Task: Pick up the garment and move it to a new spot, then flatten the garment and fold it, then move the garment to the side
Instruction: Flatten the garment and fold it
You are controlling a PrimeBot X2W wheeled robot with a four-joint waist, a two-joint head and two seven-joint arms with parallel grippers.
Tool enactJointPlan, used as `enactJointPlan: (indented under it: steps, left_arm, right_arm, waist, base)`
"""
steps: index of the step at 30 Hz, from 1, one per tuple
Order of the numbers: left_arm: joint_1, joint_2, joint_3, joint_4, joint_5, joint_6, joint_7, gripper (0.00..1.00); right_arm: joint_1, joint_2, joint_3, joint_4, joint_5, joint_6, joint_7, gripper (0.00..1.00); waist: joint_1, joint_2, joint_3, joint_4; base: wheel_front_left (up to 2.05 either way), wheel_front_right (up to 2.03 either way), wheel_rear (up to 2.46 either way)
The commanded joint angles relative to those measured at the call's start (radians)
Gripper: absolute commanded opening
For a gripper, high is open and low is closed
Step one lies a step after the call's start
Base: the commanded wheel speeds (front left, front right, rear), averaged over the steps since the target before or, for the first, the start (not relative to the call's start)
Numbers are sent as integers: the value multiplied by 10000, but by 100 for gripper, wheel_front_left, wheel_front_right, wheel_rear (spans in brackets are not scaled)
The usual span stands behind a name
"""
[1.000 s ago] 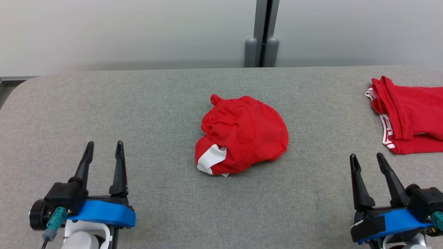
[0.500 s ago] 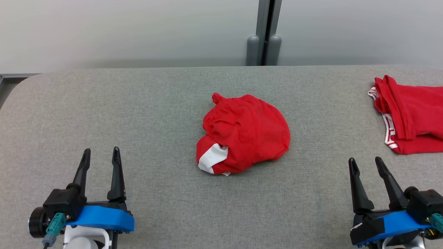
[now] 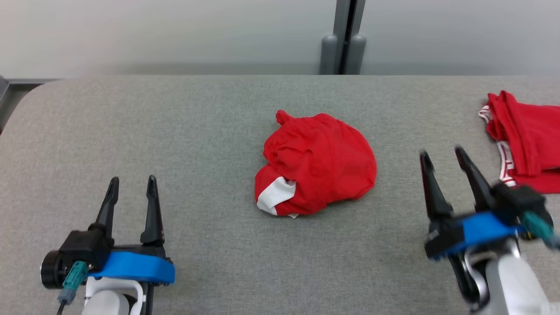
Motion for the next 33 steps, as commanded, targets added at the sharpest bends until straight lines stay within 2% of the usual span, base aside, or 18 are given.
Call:
enactJointPlan:
  steps: [1, 8, 13, 23, 29, 31, 32, 33]
  left_arm:
    - [-229, -70, 16, -42, 103, -65, -43, 100]
    - [-730, -461, 15, 34, 270, -288, -42, 100]
    - [-1004, -764, 128, 94, 415, -434, -42, 100]
    - [-1265, -1146, 457, 248, 717, -751, -42, 100]
    - [-1320, -1303, 614, 316, 893, -860, -42, 100]
    - [-1319, -1338, 685, 336, 951, -902, -42, 100]
    - [-1311, -1348, 728, 353, 979, -928, -42, 100]
    - [-1294, -1361, 761, 366, 982, -944, -42, 100]
  right_arm:
    - [-705, -127, 186, 189, -128, 7, 160, 100]
    - [-3505, -762, 685, 1907, -296, 7, 1213, 100]
    - [-4602, -1155, 750, 3657, -444, 5, 1361, 100]
    - [-5018, -1422, 1112, 6941, -584, 7, 1170, 100]
    - [-4950, -1151, 1436, 8307, -290, 7, 1121, 100]
    - [-5006, -1044, 1583, 8516, -63, 19, 950, 6]
    - [-5073, -1008, 1665, 8603, 23, 19, 842, 0]
    - [-5151, -1015, 1722, 8672, 89, 18, 712, 0]
  waist:
    - [0, -1, 195, 181]
    - [0, -1, 885, 926]
    - [0, -1, 1352, 1498]
    - [0, -1, 1801, 1993]
    - [0, -1, 1802, 1969]
    - [0, -1, 1776, 1910]
    - [0, -1, 1748, 1861]
    - [0, -1, 1719, 1812]
  base:
    - [0, 0, 0]
    - [0, 0, 0]
    - [0, 0, 0]
    - [0, 0, 0]
    - [0, 0, 0]
    - [0, 0, 0]
    - [0, 0, 0]
    - [0, 0, 0]
